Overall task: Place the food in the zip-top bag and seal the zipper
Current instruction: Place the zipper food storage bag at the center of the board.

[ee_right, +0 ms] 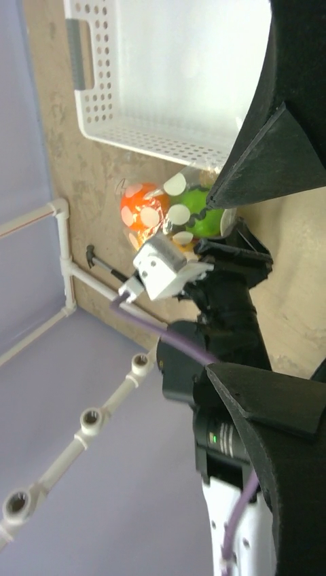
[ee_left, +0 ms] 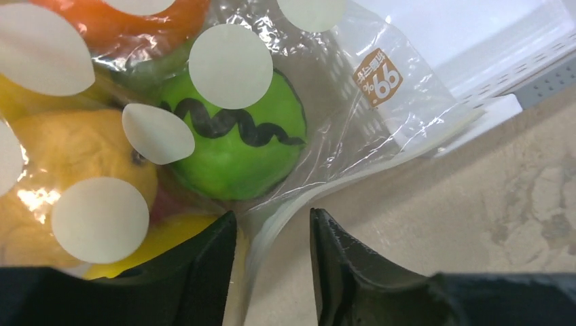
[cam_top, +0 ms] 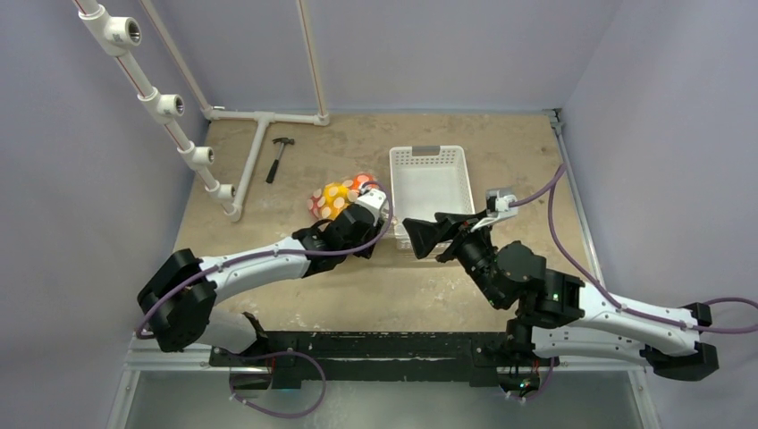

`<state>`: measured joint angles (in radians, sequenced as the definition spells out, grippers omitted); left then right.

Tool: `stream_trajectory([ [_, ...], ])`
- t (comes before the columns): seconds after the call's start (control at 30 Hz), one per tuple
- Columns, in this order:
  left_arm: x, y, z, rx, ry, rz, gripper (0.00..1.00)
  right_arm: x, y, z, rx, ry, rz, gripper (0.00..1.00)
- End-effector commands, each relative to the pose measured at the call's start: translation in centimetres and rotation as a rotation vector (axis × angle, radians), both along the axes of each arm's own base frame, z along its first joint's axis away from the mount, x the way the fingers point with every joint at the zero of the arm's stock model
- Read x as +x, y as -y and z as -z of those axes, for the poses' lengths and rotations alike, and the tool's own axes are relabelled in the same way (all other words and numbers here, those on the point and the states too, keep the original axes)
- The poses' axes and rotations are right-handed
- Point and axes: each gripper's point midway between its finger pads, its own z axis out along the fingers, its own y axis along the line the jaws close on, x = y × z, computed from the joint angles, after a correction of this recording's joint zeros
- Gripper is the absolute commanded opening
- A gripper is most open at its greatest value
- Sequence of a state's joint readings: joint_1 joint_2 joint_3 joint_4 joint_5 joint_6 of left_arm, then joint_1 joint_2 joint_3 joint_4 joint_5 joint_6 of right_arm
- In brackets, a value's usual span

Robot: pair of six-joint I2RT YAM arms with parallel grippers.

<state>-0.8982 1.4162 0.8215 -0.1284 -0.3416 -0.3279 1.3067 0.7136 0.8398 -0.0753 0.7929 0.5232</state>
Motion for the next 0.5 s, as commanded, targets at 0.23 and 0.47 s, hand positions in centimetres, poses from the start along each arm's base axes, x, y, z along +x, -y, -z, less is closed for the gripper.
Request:
stream_trajectory([
  [0.23, -3.0, -0.4, -5.8, -0.163, -0.03, 0.018, 0.74, 1.5, 1.3, 1.9, 0.037, -0.073, 0.162, 0.89],
  [0.47, -3.5, -1.0, -8.6, -0.169, -0.032, 0.016, 0.86, 3.4, 0.6, 2.5, -0.007, -0.051, 0.215, 0.92],
])
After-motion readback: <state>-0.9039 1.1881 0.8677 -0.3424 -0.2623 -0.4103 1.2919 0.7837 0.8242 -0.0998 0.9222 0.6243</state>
